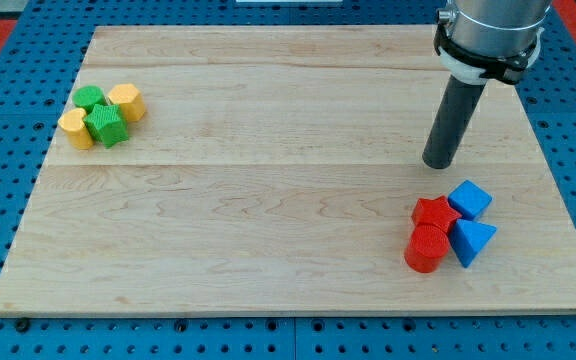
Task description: Move your arm to the bottom of the heart
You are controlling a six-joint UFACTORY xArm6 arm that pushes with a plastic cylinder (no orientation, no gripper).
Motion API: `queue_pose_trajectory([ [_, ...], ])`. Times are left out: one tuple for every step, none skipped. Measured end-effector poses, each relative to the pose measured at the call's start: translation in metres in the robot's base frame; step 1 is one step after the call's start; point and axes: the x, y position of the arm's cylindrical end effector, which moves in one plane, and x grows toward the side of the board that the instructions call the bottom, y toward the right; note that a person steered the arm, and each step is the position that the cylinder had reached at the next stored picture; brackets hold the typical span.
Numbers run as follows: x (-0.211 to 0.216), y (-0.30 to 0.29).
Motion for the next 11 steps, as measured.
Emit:
queue_pose_trajectory([
  [0.0, 0.0],
  [-0.002, -0.045],
  [0.005, -0.092],
  [0.006, -0.186],
  [0.025, -0.272],
  [0.015, -0.341],
  [0.0, -0.341],
  [0.001, -0.342],
  [0.026, -0.375],
  [0.03, -0.469],
  [0.03, -0.469],
])
